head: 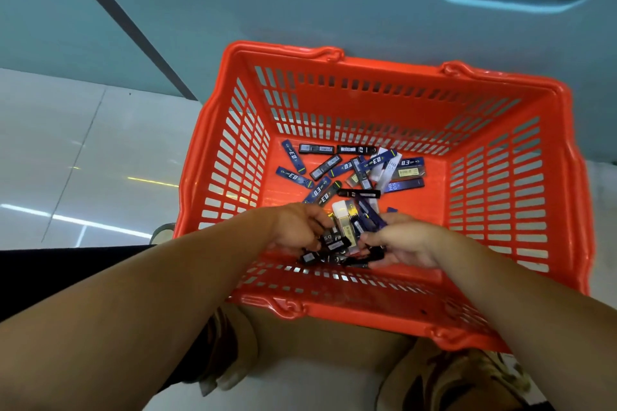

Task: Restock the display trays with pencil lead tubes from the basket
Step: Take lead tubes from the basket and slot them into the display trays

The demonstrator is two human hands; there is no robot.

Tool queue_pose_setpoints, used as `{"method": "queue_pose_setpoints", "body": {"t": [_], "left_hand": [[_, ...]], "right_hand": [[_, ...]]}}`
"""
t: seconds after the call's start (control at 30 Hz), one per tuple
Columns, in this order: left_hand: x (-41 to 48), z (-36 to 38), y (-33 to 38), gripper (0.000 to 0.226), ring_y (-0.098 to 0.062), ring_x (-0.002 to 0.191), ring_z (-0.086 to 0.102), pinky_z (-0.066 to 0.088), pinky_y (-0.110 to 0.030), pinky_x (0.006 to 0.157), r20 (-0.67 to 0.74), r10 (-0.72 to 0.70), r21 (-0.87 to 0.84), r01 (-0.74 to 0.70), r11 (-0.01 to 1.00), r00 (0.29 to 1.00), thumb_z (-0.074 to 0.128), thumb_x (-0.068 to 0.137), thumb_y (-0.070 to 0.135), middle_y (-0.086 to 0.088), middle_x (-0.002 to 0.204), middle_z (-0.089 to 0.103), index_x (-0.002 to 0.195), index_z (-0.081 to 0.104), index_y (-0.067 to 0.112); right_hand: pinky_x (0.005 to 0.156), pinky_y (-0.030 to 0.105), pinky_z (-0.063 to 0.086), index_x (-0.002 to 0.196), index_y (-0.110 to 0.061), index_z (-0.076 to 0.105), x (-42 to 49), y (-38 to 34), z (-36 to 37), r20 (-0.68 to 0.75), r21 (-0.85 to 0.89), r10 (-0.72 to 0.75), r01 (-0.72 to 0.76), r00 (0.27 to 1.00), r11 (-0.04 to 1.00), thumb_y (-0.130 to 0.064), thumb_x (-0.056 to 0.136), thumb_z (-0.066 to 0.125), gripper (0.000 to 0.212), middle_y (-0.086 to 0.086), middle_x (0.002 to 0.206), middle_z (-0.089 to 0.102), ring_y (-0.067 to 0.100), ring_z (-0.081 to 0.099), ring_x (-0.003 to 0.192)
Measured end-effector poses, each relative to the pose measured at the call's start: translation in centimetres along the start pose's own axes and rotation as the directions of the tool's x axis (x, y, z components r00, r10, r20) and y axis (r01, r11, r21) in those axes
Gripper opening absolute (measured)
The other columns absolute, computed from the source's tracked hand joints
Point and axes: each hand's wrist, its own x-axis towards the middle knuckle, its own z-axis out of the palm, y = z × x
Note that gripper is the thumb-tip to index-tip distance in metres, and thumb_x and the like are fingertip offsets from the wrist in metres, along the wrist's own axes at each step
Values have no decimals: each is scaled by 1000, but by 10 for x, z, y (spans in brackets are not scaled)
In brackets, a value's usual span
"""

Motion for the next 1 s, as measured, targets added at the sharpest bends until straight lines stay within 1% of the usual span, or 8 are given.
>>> {"method": "queue_pose_setpoints", "body": {"t": [0.1,0.17,0.27,0.4,0.57,0.7,0.87,1.0], "left_hand": [[-2,0,1,26,-13,81,68,58,-22,61,-171,-5,-49,-3,999,985,72,89,-4,-3,101,69,106,67,14],[-3,-4,-1,20,-20,87,70,61,-30,75,-216,-13,250,68,966,976,80,88,21,-7,101,70,104,70,13],[-6,-1,-3,54,-25,114,62,54,-35,95,-92,-124,565,155,811,988,75,88,54,-7,121,61,121,69,11],[-4,6,-3,43,-27,111,67,58,-39,96,-22,-159,367,156,917,987,83,86,35,-6,118,68,118,71,10],[-3,12,-1,38,-15,86,68,56,-37,98,21,-162,-38,162,986,987,70,94,1,-2,98,68,127,63,17],[-3,13,1,43,-21,96,72,57,-41,101,63,-159,-290,170,942,985,60,95,-12,-6,96,70,127,61,16],[4,20,8,45,-29,104,68,57,-37,94,45,-102,-560,109,821,994,49,92,-21,-15,102,70,117,60,14],[12,13,13,43,-25,108,69,54,-38,104,-12,-50,-662,30,749,999,55,91,-20,-14,113,73,114,63,15]], "right_hand": [[82,41,63,120,-10,65,3,-3,-4,-113,12,-115,118,987,993,2,89,74,34,10,109,75,26,74,100],[77,36,61,118,-19,63,5,-2,-10,-246,-259,-213,147,946,954,-11,83,84,41,2,106,74,21,72,95],[94,39,54,122,-25,53,-1,-3,-13,-337,-665,-337,31,879,747,-40,67,94,71,-6,117,64,18,63,104],[100,44,51,136,-20,33,-15,-8,-1,-375,-838,-232,-221,897,498,-59,51,95,113,4,133,44,30,56,123],[89,44,52,155,-24,10,-3,-11,16,-289,-936,-190,-235,938,263,-68,52,91,138,8,143,49,30,55,129],[87,41,55,151,-22,18,0,-13,8,-262,-943,-242,-194,934,271,-71,52,89,131,3,131,59,28,61,119],[94,40,54,136,-25,36,3,-1,-7,-306,-829,-395,-39,866,558,-64,60,89,101,2,130,61,25,61,115],[86,36,53,121,-26,44,-4,-5,-13,-369,-817,-481,-31,795,576,-66,73,78,72,2,118,65,26,64,108]]}}
